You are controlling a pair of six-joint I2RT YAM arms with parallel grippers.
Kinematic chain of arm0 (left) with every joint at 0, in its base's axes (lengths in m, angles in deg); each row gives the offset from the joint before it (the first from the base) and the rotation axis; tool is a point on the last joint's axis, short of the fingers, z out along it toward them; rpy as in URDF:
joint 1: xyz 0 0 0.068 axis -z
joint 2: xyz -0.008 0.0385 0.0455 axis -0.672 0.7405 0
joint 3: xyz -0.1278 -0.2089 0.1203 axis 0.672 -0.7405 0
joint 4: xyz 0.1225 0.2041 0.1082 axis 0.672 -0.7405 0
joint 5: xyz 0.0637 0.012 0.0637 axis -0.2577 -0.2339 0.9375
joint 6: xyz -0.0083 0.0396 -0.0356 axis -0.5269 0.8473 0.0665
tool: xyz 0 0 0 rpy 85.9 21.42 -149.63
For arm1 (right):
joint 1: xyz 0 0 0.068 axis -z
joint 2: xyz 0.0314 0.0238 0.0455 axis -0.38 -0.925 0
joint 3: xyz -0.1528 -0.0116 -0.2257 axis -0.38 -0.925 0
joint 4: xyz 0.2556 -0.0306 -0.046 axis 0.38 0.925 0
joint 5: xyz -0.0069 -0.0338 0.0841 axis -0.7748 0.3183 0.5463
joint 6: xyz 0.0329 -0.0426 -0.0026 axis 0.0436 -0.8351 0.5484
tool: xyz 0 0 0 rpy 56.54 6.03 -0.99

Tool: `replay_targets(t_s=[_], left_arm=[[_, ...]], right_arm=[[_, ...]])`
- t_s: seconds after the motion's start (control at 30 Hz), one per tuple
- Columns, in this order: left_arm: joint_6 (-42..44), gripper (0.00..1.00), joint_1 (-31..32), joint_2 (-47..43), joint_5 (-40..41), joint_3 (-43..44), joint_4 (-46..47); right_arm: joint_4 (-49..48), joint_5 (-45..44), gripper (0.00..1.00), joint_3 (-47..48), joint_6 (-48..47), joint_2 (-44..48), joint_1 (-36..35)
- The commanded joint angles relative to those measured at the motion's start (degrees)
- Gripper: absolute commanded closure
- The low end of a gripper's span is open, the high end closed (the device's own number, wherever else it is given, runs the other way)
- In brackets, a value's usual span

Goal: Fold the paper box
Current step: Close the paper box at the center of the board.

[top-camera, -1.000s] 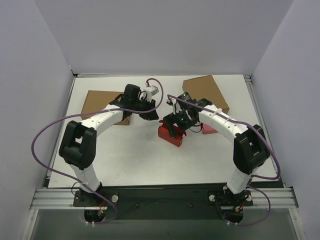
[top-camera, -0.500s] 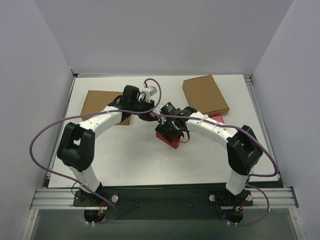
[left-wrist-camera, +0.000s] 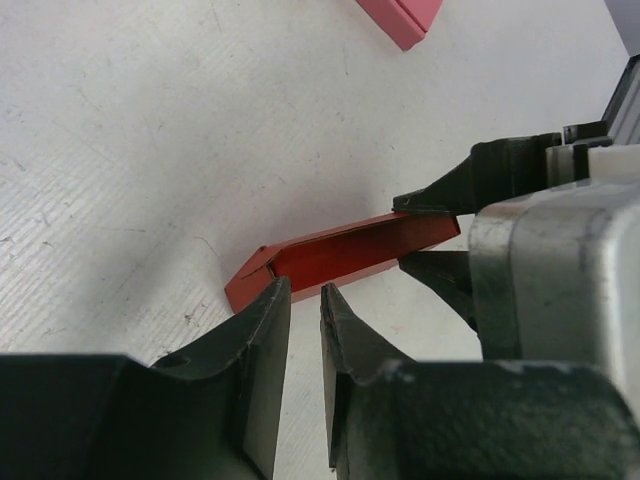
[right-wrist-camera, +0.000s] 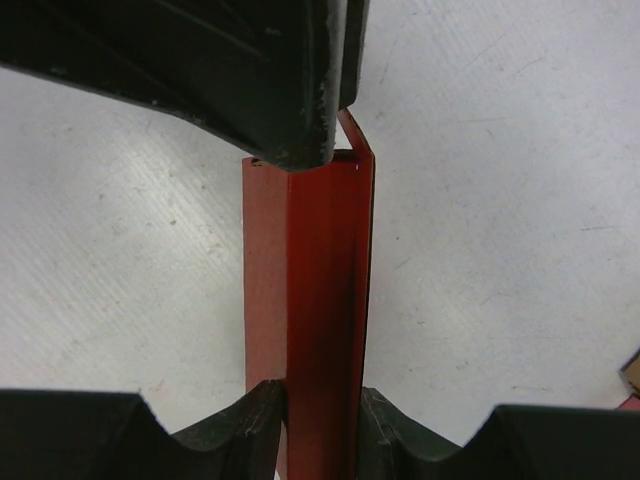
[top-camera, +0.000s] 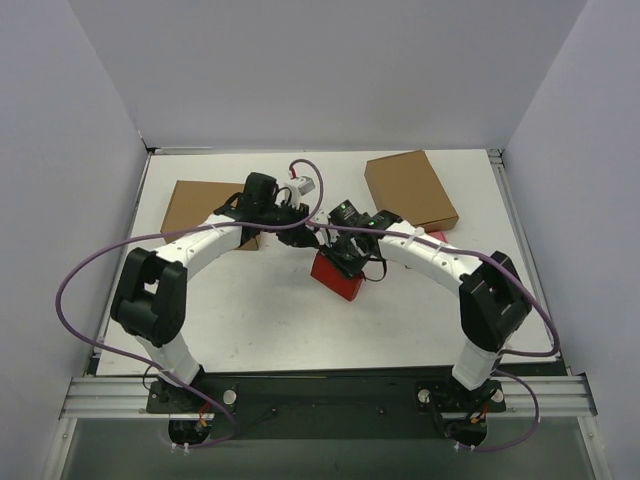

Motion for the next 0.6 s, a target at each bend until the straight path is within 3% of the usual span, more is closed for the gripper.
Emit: replay_targets(t_s=[0.0, 0.23, 0.33, 0.57], left_arm=[[0.30, 0.68, -0.36, -5.33, -5.08, -0.85, 0.42], [0.30, 0.61, 0.26, -5.15, -6.33, 0.29, -1.33], [2.14, 0.49, 0.43, -5.24, -4.39, 0.90, -2.82], [3.29, 0.44, 0.43, -6.03, -3.76, -0.14, 1.20]], right_arm=[[4.56, 6.65, 0.79, 0.33, 1.26, 5.72, 1.74], [8.78, 9.91, 0.78, 2.36, 0.82, 7.30, 2.80], [9.75, 10.44, 0.77, 2.88, 0.56, 7.57, 2.89], [11.42, 12.63, 0.77, 3.59, 0.47, 8.36, 2.97]])
